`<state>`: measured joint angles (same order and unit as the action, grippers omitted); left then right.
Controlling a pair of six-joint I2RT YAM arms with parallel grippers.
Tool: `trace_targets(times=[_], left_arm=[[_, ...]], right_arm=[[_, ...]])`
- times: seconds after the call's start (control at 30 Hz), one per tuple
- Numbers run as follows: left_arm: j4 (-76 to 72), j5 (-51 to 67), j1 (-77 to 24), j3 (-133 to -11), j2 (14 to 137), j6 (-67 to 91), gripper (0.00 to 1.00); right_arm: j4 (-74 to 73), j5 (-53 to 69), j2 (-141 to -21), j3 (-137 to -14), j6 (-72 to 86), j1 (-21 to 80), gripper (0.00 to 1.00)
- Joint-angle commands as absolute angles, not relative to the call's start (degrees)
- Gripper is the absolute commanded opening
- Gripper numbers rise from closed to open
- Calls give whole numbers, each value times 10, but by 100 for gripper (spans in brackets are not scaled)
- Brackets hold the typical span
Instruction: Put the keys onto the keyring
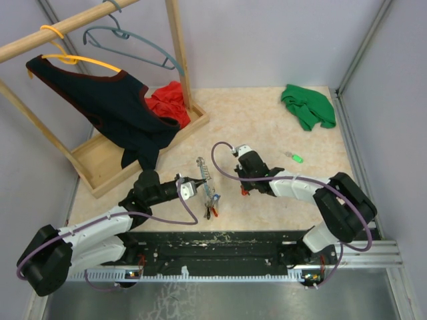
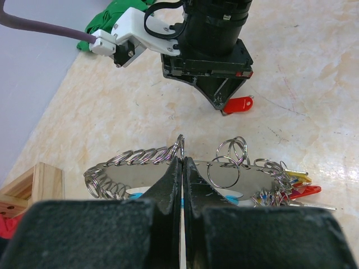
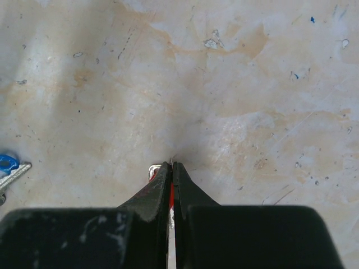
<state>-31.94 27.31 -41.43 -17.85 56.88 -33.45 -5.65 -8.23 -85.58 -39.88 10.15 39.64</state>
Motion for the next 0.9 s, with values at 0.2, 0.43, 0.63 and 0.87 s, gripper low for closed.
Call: trace_targets(times=[0.2, 0.43, 0.63, 0.87], left_arm=[[-330, 304, -417, -200, 554, -352, 0], [-330, 347, -416, -198, 547, -358, 0], [-362, 388, -406, -186, 539, -341, 0], [-401, 484, -366, -184, 552, -319, 0]], right_arm=[[-1, 36, -745, -392, 15, 400, 0], [75, 172, -650, -354, -19, 400, 0], [89, 284, -608, -349, -60, 401, 0], [89, 371, -562, -344, -93, 403, 0]])
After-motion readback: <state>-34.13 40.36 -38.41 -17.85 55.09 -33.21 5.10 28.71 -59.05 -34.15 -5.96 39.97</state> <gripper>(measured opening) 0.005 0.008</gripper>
